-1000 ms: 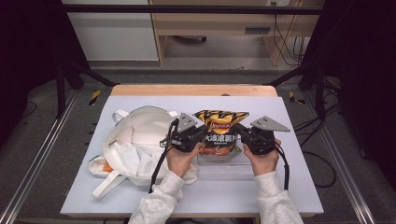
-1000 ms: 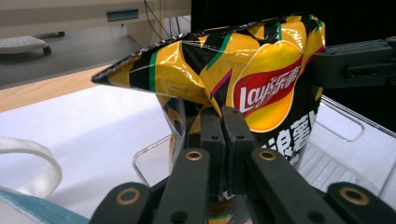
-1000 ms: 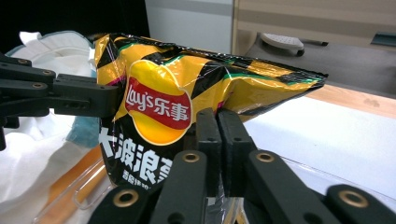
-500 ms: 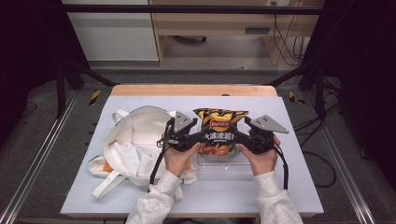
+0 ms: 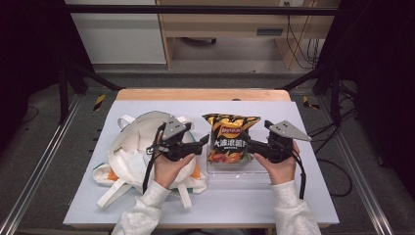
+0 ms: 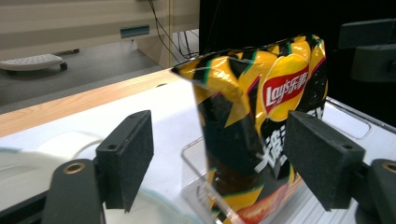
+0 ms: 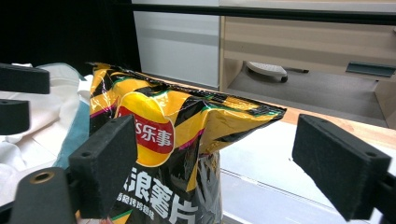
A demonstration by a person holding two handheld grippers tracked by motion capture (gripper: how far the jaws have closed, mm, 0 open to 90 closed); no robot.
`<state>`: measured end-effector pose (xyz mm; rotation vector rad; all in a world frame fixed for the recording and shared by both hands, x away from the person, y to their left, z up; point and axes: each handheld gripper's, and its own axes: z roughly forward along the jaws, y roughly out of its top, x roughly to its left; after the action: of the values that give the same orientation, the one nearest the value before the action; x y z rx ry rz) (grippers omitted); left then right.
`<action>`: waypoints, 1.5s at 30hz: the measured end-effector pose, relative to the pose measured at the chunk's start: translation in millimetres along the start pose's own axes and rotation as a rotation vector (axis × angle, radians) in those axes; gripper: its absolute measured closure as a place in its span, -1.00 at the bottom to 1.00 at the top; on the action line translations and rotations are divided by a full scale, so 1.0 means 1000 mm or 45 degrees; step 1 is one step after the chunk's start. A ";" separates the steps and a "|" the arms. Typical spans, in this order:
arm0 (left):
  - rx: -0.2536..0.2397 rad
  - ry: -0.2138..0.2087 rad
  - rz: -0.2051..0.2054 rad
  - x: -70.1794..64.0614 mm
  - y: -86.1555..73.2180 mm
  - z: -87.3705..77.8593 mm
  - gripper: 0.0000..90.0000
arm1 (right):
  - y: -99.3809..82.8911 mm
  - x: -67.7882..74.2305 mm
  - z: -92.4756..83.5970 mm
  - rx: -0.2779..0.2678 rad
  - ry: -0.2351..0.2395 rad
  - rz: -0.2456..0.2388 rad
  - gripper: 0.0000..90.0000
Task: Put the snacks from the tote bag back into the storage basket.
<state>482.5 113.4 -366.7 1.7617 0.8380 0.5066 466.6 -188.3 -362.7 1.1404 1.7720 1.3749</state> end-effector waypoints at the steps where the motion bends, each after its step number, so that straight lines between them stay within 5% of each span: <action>1: -0.001 0.001 0.000 0.002 -0.001 -0.003 -0.49 | 0.000 0.000 -0.001 -0.002 0.002 0.000 -0.69; 10: 0.021 0.043 0.061 0.021 -0.013 -0.035 -0.56 | 0.000 -0.001 -0.013 0.002 0.011 -0.035 -0.77; 30: 0.048 0.210 0.025 0.069 -0.058 -0.101 -0.56 | -0.017 -0.016 -0.035 0.008 -0.012 -0.080 -0.78; 45: 0.036 0.261 0.003 0.083 -0.083 -0.123 -0.55 | -0.037 -0.033 -0.050 0.017 -0.029 -0.103 -0.78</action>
<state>427.8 269.1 -407.6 1.7566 0.9905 0.6884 427.9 -242.5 -386.0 1.0753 1.7939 1.2994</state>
